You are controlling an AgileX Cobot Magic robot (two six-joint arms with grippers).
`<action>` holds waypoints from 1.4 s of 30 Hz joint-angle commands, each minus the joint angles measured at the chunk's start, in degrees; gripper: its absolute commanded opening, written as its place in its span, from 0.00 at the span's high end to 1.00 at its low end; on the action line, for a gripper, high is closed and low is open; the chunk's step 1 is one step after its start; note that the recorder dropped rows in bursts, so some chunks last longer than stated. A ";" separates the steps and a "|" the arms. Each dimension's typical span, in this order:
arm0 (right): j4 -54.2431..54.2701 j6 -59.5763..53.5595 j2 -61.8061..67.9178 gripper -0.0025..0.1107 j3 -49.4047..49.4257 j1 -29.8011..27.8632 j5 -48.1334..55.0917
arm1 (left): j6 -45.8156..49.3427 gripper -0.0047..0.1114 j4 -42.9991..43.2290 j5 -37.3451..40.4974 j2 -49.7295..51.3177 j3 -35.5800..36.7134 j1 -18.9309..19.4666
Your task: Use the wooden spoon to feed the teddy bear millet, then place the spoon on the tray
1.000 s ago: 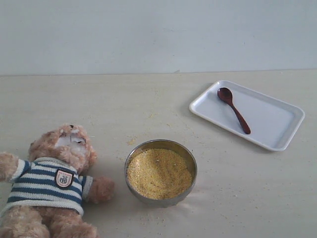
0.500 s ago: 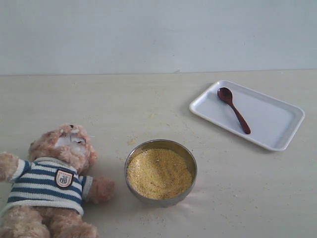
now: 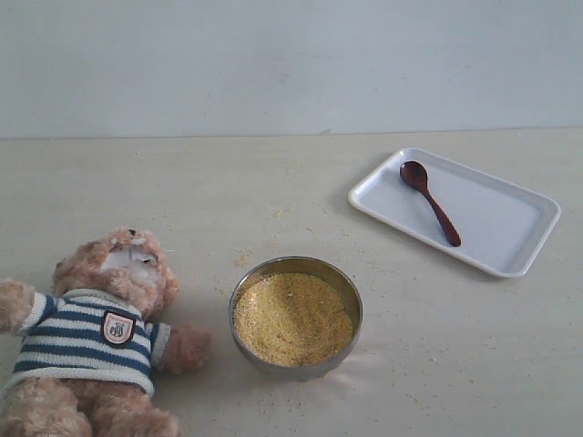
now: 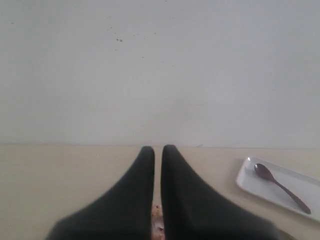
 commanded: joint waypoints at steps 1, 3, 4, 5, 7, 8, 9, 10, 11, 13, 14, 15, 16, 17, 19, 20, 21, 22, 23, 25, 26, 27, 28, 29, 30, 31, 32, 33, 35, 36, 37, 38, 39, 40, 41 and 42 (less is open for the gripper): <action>0.13 -0.08 -0.30 0.98 0.24 -0.15 0.17 | 0.15 0.92 -0.28 -6.00 -0.31 5.01 0.27; 0.13 -0.08 -0.30 0.98 0.24 -0.15 0.17 | -0.64 0.92 3.07 -9.01 -0.31 7.91 0.27; 0.13 -0.08 -0.30 0.98 0.24 -0.15 0.17 | -1.35 0.92 4.23 -10.36 -0.31 9.03 0.27; 0.13 -0.08 -0.30 0.98 0.24 -0.15 0.17 | -2.12 0.92 5.53 -11.56 -0.31 10.44 0.27; 0.13 -0.08 -0.30 0.98 0.24 -0.15 0.17 | -3.63 0.92 8.16 -12.88 -0.31 12.08 0.27; 0.13 -0.08 -0.30 0.98 0.24 -0.15 0.17 | -4.09 0.92 9.21 -14.11 -0.31 13.31 0.27; 0.13 -0.08 -0.30 0.98 0.24 -0.15 0.17 | -4.26 0.92 9.48 -14.84 -0.31 14.10 0.27; 0.13 -0.08 -0.30 0.98 0.24 -0.15 0.17 | -4.37 0.92 9.72 -15.59 -0.31 15.14 0.27; 0.13 -0.08 -0.30 0.98 0.24 -0.15 0.17 | -4.63 0.92 10.27 -16.86 -0.31 16.22 0.27; 0.13 -0.08 -0.30 0.98 0.24 -0.15 0.17 | -6.01 0.92 10.71 -18.53 -0.31 18.46 0.27; 0.13 -0.08 -0.30 0.98 0.24 -0.15 0.17 | -6.14 0.92 10.16 -19.50 -0.31 19.55 0.27; 0.13 -0.08 -0.30 0.98 0.24 -0.15 0.17 | -6.14 0.92 9.58 -20.35 -0.31 20.37 0.27; 0.13 -0.08 -0.30 0.98 0.24 -0.15 0.17 | -6.14 0.92 8.55 -21.01 -0.31 20.98 0.27; 0.13 -0.08 -0.30 0.98 0.24 -0.15 0.17 | -6.14 0.92 7.48 -21.74 -0.31 20.98 0.27; 0.13 -0.08 -0.30 0.98 0.24 -0.15 0.17 | -6.14 0.92 7.61 -21.61 -0.31 20.98 0.43; 0.13 -0.08 -0.30 0.98 0.24 -0.15 0.17 | -6.14 0.92 7.93 -22.62 -0.31 20.98 0.52; 0.13 -0.08 -0.30 0.98 0.24 -0.15 0.17 | -6.14 0.92 8.33 -23.44 -0.31 20.98 0.63; 0.13 -0.08 -0.30 0.98 0.24 -0.15 0.17 | -6.14 0.92 9.90 -24.56 -0.31 20.98 0.76; 0.13 -0.08 -0.30 0.98 0.24 -0.15 0.17 | -6.14 0.92 12.33 -25.92 -0.31 20.98 0.76; 0.13 -0.08 -0.30 0.98 0.24 -0.15 0.17 | -9.48 0.92 18.47 -28.48 -0.31 20.98 0.76; 0.13 -0.08 -0.30 0.98 0.24 -0.15 0.17 | -13.12 0.92 22.89 -29.37 -0.31 20.98 0.65; 0.13 -0.08 -0.30 0.98 0.24 -0.15 0.17 | -17.29 0.92 27.14 -30.26 -0.31 20.98 0.53; 0.13 -0.08 -0.30 0.98 0.24 -0.15 0.17 | -21.57 0.92 30.12 -30.67 -0.31 20.98 0.45; 0.13 -0.08 -0.30 0.98 0.24 -0.15 0.17 | -25.19 0.92 33.08 -31.30 -0.31 20.98 0.45; 0.13 -0.08 -0.30 0.98 0.24 -0.15 0.17 | -27.85 0.92 35.61 -31.94 -0.31 20.98 0.45; 0.13 -0.08 -0.30 0.98 0.24 -0.15 0.17 | -29.43 0.92 37.77 -32.54 -0.31 20.98 0.45; 0.13 -0.08 -0.30 0.98 0.24 -0.15 0.17 | -30.58 0.92 38.93 -33.21 -0.31 20.98 0.45; 0.13 -0.08 -0.30 0.98 0.24 -0.15 0.17 | -30.83 0.92 39.22 -33.65 -0.31 20.98 0.45; 0.13 -0.08 -0.30 0.98 0.24 -0.15 0.17 | -30.72 0.92 39.22 -33.76 -0.31 20.98 0.45; 0.13 -0.08 -0.30 0.98 0.24 -0.15 0.17 | -30.72 0.92 39.26 -33.39 -0.31 20.98 0.45; 0.13 -0.08 -0.30 0.98 0.24 -0.15 0.17 | -30.72 0.92 39.26 -32.96 -0.31 20.98 0.45; 0.13 -0.08 -0.30 0.98 0.24 -0.15 0.17 | -30.72 0.92 39.26 -32.92 -0.31 20.98 0.45; 0.13 -0.08 -0.30 0.98 0.24 -0.15 0.17 | -30.72 0.92 39.26 -32.92 -0.31 20.98 0.45; 0.13 -0.08 -0.30 0.98 0.24 -0.15 0.17 | -30.72 0.92 39.26 -33.18 -0.31 20.98 0.45; 0.13 -0.08 -0.30 0.98 0.24 -0.15 0.17 | -30.72 0.92 39.26 -33.18 -0.31 20.98 0.45; 0.13 -0.08 -0.30 0.98 0.24 -0.15 0.17 | -30.72 0.92 39.26 -33.18 -0.31 20.98 0.45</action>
